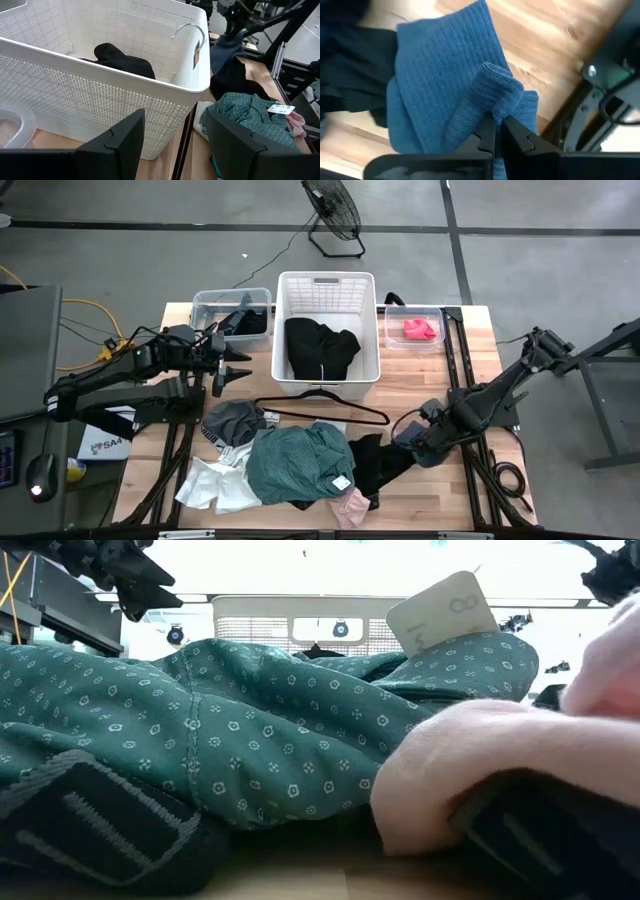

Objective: Pick & Place Cloths
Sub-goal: Put the blue sock into the right transparent bin

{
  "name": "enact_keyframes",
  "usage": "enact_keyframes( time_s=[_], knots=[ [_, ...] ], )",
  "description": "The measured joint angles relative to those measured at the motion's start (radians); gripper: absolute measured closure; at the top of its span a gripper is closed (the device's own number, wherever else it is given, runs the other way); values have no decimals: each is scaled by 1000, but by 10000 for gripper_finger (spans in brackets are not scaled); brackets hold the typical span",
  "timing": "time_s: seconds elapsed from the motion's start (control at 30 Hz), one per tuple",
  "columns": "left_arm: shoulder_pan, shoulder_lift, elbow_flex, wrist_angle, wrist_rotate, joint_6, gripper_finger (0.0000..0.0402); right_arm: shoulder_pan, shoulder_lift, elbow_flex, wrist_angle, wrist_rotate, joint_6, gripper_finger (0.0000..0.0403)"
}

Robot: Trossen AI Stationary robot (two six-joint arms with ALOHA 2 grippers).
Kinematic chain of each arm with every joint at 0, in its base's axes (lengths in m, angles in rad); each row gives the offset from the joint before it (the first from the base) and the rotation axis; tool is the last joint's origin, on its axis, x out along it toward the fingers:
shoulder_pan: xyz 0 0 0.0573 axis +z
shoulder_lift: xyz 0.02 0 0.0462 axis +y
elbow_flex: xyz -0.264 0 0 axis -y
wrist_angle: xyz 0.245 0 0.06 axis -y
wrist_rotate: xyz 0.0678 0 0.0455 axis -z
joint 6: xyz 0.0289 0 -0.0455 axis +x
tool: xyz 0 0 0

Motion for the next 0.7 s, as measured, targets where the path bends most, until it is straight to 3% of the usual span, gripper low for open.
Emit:
enact_keyframes(
  time_s=[0.33, 0.5, 0.7],
  knots=[
    [0, 0, 0, 0, 0, 0, 199, 0, 100, 0, 6, -89, 7, 394],
    [0, 0, 0, -1, 0, 0, 199, 0, 89, 0, -1, -13, 10, 368],
    [0, 0, 0, -1, 0, 3, 199, -3, 60, 0, 0, 109, 57, 305]
  ],
)
